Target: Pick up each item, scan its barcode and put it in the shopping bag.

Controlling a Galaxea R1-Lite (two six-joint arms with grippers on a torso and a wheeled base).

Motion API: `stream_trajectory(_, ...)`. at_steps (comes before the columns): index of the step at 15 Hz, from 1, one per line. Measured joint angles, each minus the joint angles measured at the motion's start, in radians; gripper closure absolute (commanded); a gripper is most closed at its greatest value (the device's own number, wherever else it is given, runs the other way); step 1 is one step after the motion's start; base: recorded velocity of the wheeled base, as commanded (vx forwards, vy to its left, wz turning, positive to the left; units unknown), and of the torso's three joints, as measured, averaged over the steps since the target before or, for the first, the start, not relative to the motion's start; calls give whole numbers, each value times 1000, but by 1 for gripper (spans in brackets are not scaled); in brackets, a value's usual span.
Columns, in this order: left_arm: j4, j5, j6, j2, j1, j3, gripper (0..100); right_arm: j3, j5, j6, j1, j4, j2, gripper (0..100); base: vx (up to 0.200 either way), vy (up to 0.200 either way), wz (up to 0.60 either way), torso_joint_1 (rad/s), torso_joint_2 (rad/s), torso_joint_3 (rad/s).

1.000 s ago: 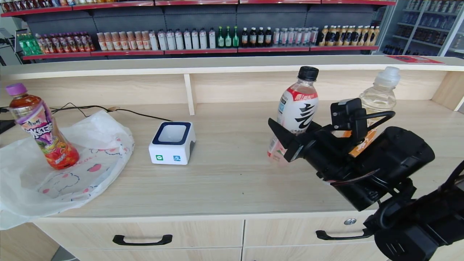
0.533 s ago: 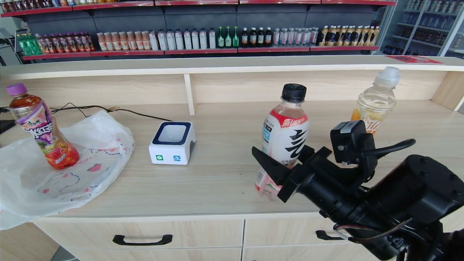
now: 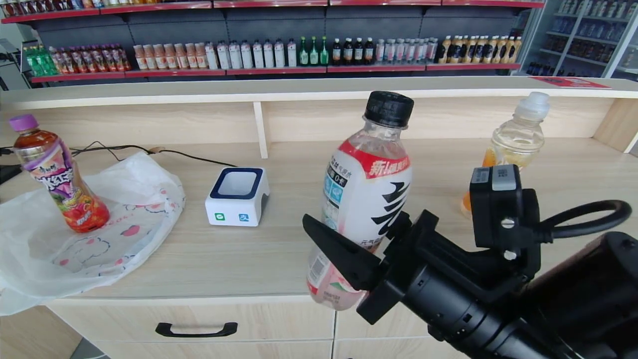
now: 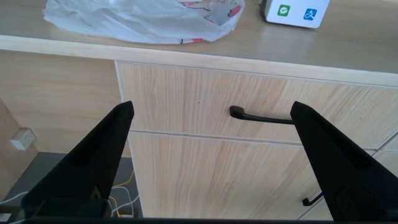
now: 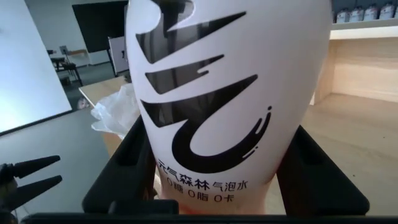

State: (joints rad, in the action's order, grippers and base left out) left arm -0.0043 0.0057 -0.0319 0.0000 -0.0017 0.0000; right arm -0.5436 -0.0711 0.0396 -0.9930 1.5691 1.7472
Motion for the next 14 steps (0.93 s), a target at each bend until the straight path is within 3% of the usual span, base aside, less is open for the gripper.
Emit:
stream_trajectory(6, 0, 0, 0, 0, 0, 0, 0, -19, -3, 116, -24, 1, -64, 100, 0, 0, 0, 0, 0, 0)
stream_trajectory(11, 0, 0, 0, 0, 1, 0, 0, 143, 5, 332, -45, -1, -177, 100, 0, 0, 0, 0, 0, 0)
stream_trajectory(14, 0, 0, 0, 0, 1, 0, 0, 166, 59, 462, -52, 0, -222, 100, 0, 0, 0, 0, 0, 0)
